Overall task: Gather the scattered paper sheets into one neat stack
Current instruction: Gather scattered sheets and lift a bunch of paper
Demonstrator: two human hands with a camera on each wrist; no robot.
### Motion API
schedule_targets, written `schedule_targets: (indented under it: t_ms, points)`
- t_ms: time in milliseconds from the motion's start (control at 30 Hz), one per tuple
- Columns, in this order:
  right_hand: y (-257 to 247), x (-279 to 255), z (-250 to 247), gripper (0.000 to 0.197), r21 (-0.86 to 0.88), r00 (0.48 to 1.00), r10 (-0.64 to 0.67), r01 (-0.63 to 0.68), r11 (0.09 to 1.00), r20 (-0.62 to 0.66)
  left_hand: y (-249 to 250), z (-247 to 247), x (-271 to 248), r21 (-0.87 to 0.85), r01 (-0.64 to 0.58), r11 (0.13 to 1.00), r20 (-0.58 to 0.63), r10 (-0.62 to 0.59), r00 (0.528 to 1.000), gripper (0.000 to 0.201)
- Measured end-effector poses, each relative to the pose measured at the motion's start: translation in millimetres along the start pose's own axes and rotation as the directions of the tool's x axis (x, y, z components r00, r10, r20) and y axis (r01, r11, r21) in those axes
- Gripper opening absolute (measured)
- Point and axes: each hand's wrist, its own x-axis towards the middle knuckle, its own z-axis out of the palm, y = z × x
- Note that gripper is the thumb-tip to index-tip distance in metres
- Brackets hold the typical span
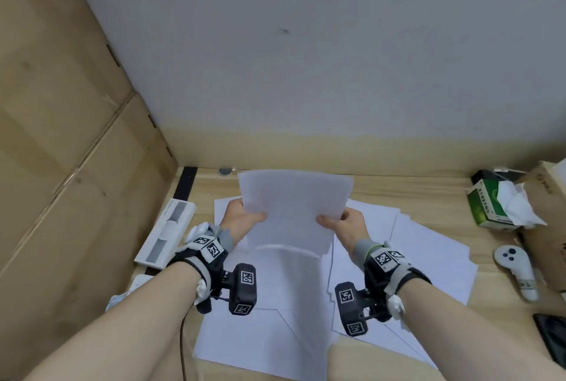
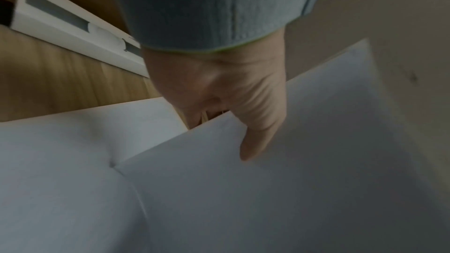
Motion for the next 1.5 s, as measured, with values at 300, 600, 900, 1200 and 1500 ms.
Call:
schedule_targets:
  t_ms: [300,600,900,1200,1500]
  points:
    - [27.6,-3.1,0.3,0.019,0.000,0.998,0.052,-0.052,0.999,-0.039,-24.9,23.8,-4.5,-0.014,0.023,1.000,-0.040,-0.023,0.999,0.021]
    - [45.3,-2.6,-40.3,0.006,-0.019,0.991,0.099,-0.101,0.995,-0.092,-38.6,53.9,8.4,0.004,0.069,0.998,0.086,-0.069,0.994,0.019]
    - [93.0,2.8,-163.2,0.010,-0.055,0.913,0.247,-0.279,0.959,-0.325,-45.6,179.1,25.7,0.172,0.092,0.981,0.368,-0.151,0.918,0.012]
    - [135.8,19.0,-250.3,0.072,-0.335,0.924,0.294,-0.365,0.869,-0.247,-79.9,265.7,38.5,0.589,-0.145,0.795,0.479,-0.198,0.855,0.037]
    - [145.7,10.1,-205.1,0.074,-0.436,0.953,0.272,-0.304,0.847,-0.135,-89.4,246.8,29.4,0.717,-0.101,0.690,0.338,-0.216,0.916,0.011]
